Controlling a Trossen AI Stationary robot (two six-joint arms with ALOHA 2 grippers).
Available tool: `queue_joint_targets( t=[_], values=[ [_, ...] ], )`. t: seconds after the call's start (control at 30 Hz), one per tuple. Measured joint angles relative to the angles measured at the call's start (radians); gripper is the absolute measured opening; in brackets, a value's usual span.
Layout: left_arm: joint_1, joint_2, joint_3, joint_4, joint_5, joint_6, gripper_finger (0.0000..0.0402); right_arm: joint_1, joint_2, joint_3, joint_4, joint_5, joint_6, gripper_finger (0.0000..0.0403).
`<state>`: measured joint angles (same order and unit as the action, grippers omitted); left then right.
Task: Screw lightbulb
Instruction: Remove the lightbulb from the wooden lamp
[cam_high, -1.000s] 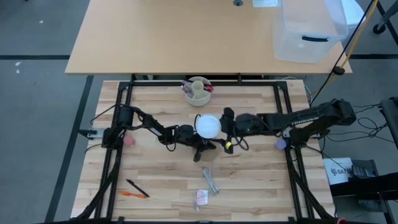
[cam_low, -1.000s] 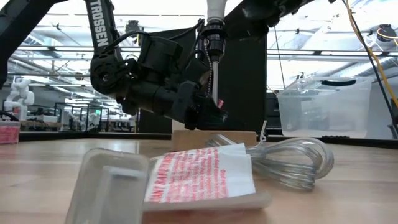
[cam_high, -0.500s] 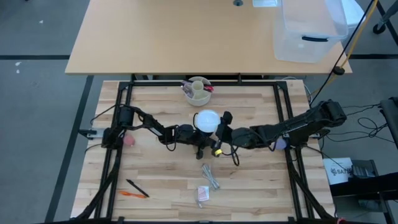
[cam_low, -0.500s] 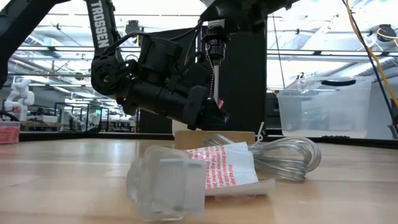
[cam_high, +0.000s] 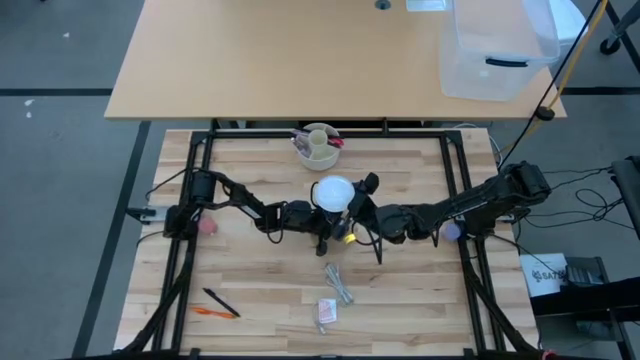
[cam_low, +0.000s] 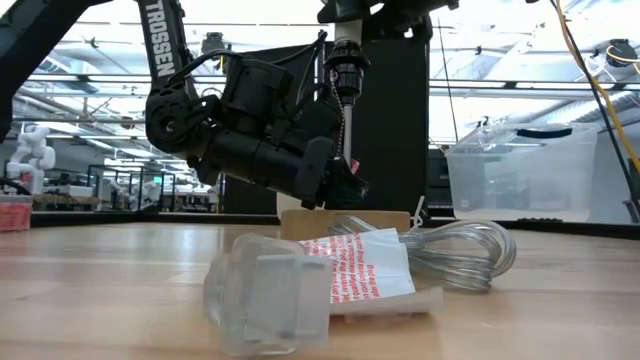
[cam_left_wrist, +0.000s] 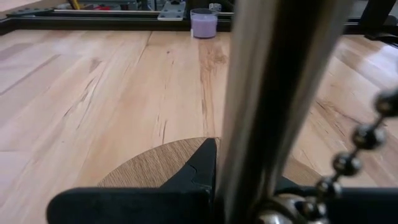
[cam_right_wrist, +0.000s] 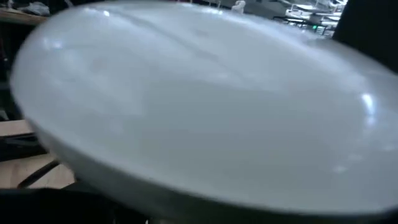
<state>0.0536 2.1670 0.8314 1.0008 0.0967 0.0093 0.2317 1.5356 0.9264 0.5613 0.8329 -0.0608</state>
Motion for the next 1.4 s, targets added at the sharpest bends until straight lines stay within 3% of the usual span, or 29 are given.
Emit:
queue_joint_targets(
  t=[0.43, 0.83, 1.03, 1.4],
  values=[
    [0.001, 0.0, 0.0, 0.0, 0.0, 0.003, 0.0022, -0.001, -0.01, 0.0, 0.049, -0.065, -0.09, 0.0292],
    [0.003, 0.0, 0.0, -0.001, 0.056, 0.02, 0.0022, -0.001, -0.029, -0.002, -0.036, -0.149, -0.053, 0.0185],
    [0.008, 0.0, 0.0, -0.005, 0.141, 0.051, 0.0023, -0.028, -0.07, -0.002, -0.121, -0.286, -0.048, 0.0179],
    [0.022, 0.0, 0.001, -0.006, 0.273, 0.075, 0.0023, -0.168, -0.109, 0.0, -0.208, -0.703, -0.069, 0.0177]
  ],
)
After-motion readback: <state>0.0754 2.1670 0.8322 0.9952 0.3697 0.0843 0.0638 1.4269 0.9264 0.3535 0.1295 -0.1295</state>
